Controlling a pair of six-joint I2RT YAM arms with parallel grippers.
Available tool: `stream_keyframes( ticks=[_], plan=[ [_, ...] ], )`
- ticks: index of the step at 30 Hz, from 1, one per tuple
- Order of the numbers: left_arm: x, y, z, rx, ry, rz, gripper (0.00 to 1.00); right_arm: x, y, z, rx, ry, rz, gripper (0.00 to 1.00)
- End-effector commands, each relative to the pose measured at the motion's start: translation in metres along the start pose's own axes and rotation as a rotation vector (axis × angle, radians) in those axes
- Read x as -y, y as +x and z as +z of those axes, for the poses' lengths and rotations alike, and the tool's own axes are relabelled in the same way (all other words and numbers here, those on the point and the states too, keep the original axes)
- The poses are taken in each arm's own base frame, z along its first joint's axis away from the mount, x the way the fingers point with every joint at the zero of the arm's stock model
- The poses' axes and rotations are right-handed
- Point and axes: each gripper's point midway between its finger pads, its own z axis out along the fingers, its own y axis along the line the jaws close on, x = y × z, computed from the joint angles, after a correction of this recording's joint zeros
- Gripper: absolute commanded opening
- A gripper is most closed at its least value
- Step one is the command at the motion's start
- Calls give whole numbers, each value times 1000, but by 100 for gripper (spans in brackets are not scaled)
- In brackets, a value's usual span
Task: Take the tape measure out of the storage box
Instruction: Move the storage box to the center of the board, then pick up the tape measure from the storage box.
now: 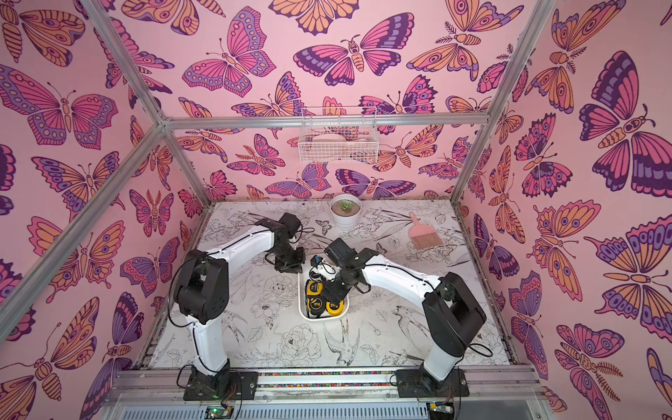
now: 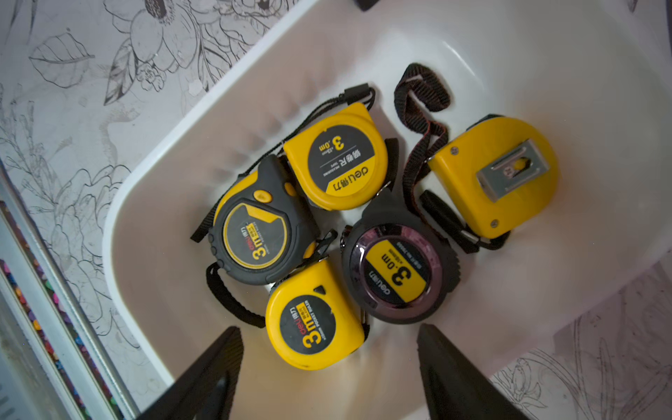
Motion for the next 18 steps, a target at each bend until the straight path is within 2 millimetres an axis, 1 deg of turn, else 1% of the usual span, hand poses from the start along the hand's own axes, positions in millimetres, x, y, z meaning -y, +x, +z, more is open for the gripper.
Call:
stream_keyframes(
  ticks=[1, 3, 6, 9, 12, 14, 18],
  plan=[
    [-2, -17, -4, 66, 17, 11, 25, 8, -6, 2, 10, 64, -44, 80],
    [1, -17, -10, 81, 29, 26, 40, 14, -5, 6, -9, 97, -60, 80],
    [3, -15, -16, 93, 47, 40, 56, 22, -6, 12, -37, 134, -63, 80],
    [4, -11, -24, 107, 57, 45, 64, 27, -5, 21, -67, 147, -56, 80],
    [5, -9, -36, 137, 65, 59, 70, 30, -4, 30, -83, 151, -46, 81],
    [6, -8, -48, 166, 71, 71, 73, 31, -6, 33, -81, 153, -41, 80],
    [4, -7, -72, 235, 71, 87, 76, 32, -6, 40, -102, 148, -39, 80]
  ],
)
